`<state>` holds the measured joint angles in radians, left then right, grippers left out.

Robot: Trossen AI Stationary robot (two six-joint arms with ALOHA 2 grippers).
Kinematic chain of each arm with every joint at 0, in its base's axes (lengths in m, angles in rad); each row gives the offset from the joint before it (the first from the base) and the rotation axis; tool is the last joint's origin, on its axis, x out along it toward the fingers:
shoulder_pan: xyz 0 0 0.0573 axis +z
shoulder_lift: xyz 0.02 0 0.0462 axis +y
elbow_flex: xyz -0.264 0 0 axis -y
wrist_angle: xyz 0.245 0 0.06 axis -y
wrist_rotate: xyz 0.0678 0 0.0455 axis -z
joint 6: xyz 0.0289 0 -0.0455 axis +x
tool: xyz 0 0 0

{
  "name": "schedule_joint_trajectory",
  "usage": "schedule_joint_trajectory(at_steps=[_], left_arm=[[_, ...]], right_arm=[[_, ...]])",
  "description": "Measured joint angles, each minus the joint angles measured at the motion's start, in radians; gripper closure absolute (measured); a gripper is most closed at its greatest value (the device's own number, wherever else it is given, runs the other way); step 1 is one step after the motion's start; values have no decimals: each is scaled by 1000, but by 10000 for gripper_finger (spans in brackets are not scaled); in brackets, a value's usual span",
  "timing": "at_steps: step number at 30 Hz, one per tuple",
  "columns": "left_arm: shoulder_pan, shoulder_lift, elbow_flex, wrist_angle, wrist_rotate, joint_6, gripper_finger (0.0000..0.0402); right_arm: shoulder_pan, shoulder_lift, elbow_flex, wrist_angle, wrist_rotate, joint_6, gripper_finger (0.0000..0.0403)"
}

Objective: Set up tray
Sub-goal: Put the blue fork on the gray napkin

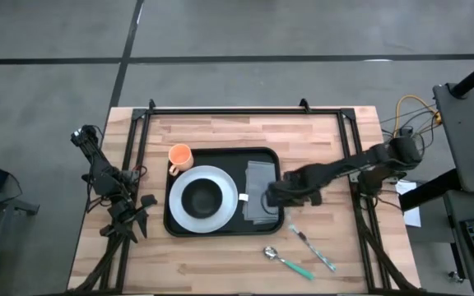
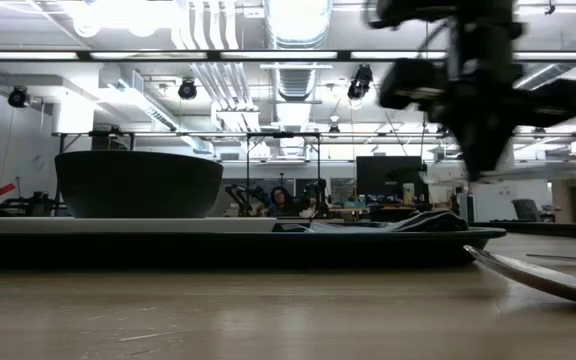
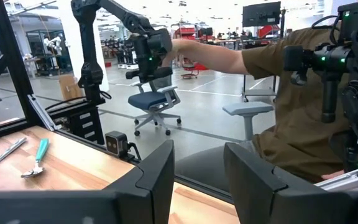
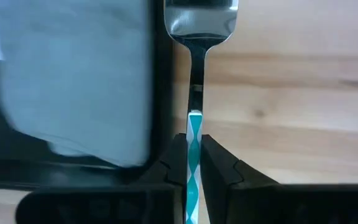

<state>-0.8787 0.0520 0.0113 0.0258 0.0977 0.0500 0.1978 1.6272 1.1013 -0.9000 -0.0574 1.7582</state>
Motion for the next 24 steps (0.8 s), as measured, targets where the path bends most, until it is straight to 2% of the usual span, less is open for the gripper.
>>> schedule_joint_trajectory(at_steps=[7,14,24], left_arm=[[0,0,0,0,0,0,281],[0,0,0,0,0,0,281],[0,0,0,0,0,0,281]], right_arm=[[-122,173,202,-6,6,-156,390],[-170,320,356,-39,2,-241,390],[-173,370,415,-81,-14,-197,390]])
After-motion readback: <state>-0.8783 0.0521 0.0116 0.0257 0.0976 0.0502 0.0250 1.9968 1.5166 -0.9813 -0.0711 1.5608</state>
